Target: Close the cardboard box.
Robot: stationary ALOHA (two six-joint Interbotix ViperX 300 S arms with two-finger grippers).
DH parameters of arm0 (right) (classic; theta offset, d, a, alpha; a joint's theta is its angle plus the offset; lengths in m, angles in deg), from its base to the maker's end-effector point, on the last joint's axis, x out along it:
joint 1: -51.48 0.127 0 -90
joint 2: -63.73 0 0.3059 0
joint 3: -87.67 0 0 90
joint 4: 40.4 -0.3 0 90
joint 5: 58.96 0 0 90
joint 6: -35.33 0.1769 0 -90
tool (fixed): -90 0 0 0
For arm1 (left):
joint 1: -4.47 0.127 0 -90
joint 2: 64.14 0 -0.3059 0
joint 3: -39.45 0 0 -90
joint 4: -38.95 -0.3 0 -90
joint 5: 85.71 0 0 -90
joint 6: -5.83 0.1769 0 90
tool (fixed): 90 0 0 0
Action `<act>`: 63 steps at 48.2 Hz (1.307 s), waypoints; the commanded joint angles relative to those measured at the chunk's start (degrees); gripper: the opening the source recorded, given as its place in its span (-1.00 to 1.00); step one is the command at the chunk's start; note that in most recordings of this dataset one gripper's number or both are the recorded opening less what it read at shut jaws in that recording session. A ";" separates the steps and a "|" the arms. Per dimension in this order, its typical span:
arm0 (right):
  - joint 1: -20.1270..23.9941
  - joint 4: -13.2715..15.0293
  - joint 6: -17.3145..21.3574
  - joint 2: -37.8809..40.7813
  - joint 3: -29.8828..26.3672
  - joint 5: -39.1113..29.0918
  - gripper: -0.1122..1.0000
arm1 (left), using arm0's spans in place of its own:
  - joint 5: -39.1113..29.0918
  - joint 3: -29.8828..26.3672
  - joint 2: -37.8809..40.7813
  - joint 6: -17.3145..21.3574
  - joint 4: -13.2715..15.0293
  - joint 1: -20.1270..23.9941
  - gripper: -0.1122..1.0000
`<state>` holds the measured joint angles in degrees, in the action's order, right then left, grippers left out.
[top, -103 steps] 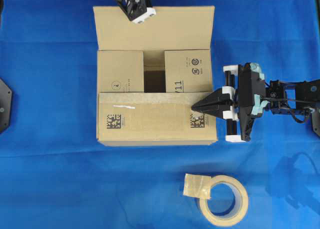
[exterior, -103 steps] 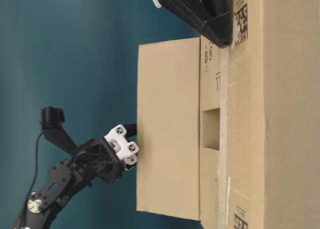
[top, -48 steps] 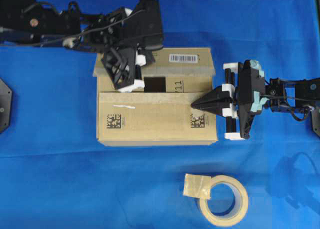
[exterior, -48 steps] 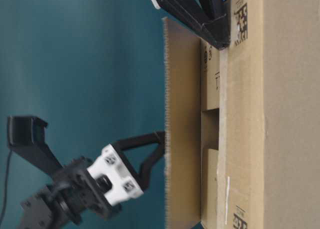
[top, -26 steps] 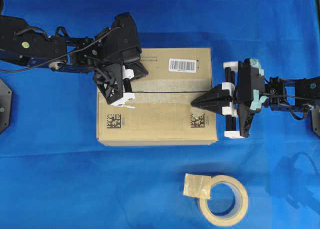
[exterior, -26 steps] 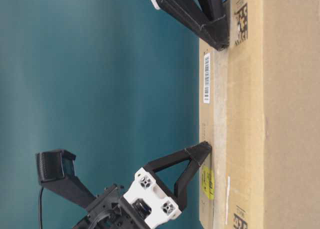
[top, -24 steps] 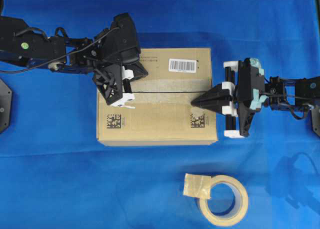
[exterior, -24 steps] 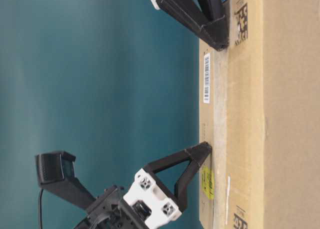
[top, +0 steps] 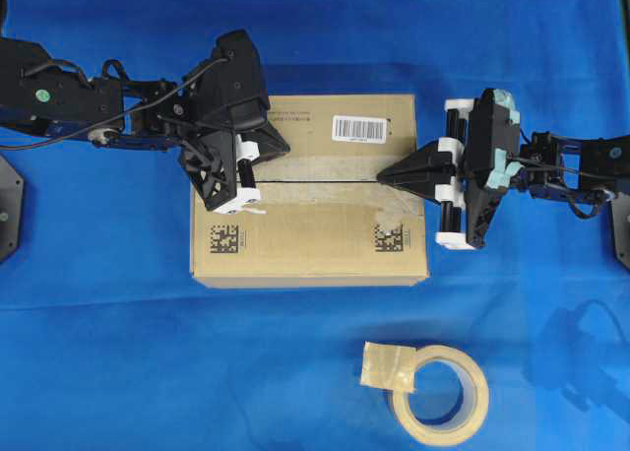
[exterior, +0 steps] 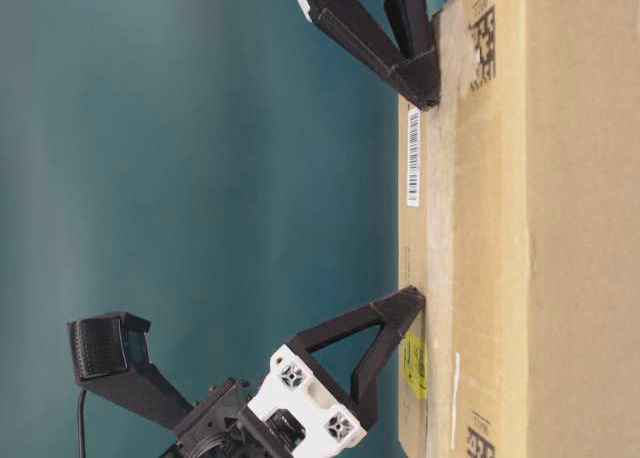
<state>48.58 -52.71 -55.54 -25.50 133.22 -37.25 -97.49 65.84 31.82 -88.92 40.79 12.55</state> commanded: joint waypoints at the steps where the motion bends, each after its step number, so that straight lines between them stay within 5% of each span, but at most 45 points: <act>1: -0.35 0.00 -0.09 -0.44 -0.70 0.26 -0.80 | 0.18 -0.35 -1.05 0.18 0.09 -0.26 -0.80; 15: -0.35 0.00 -0.09 -0.53 -0.62 0.18 -0.80 | 5.27 1.23 -2.02 0.70 0.09 -0.62 -0.80; 31: -0.35 0.09 -0.09 -0.53 -0.62 0.18 -0.80 | 32.08 14.68 -9.58 2.20 0.09 -2.72 -0.80; 48: -0.35 0.00 0.00 -0.44 -0.62 0.35 -0.80 | 51.15 27.33 -10.99 2.55 0.09 -5.01 -0.80; 63: -0.35 0.00 0.00 -0.53 -0.62 0.44 -0.80 | 55.81 31.46 -8.61 2.55 0.09 -5.19 -0.80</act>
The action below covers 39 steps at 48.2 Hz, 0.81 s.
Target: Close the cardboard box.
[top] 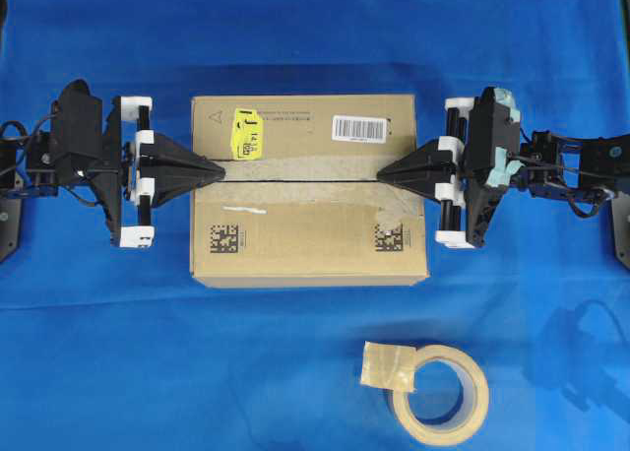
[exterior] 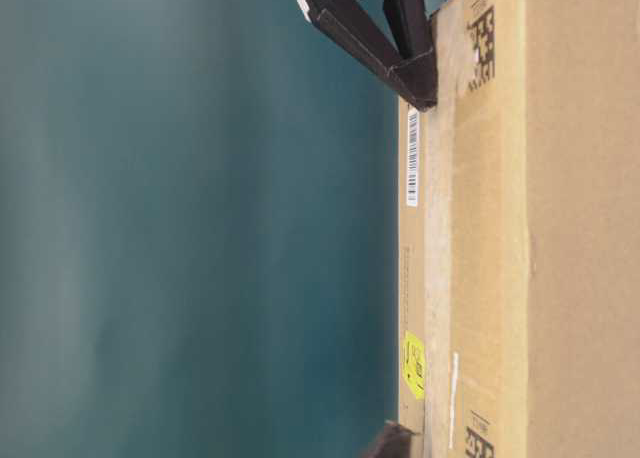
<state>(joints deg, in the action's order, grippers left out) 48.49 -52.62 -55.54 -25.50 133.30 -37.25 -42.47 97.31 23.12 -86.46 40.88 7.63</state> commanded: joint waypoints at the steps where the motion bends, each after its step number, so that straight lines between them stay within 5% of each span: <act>1: -0.26 -0.09 0.00 -0.44 -0.62 0.44 -0.80 | 0.88 0.09 0.18 0.09 0.00 -0.26 -0.80; 39: -0.26 -0.09 0.00 -0.53 -0.70 0.44 -0.80 | 2.64 0.44 3.87 0.18 0.00 -1.67 -0.80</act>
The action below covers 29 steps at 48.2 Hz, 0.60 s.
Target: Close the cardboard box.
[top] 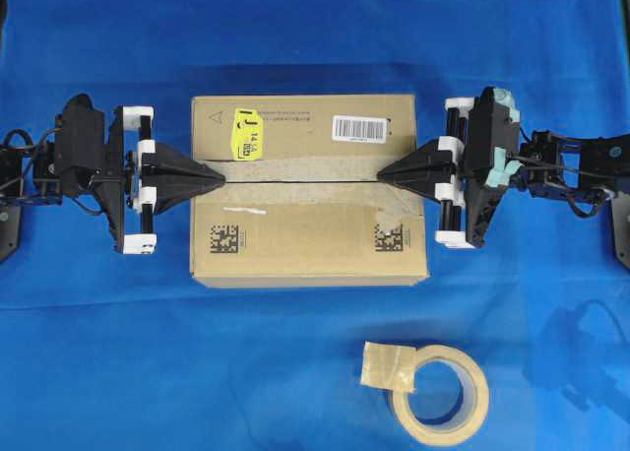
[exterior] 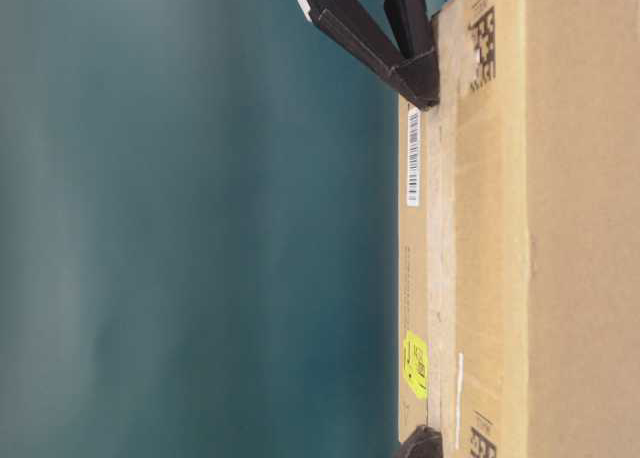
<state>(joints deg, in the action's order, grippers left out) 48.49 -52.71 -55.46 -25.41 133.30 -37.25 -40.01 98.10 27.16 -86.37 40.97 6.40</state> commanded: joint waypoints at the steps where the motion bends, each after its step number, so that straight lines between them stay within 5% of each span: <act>1: -0.26 0.09 -0.09 -0.62 -0.70 0.44 -0.80 | 0.26 -0.35 -0.18 0.09 -0.09 -0.44 -0.80; 29: -0.26 0.00 -0.09 -0.62 -0.62 0.18 -0.80 | 0.00 -0.79 0.09 0.09 -0.09 -0.44 -0.80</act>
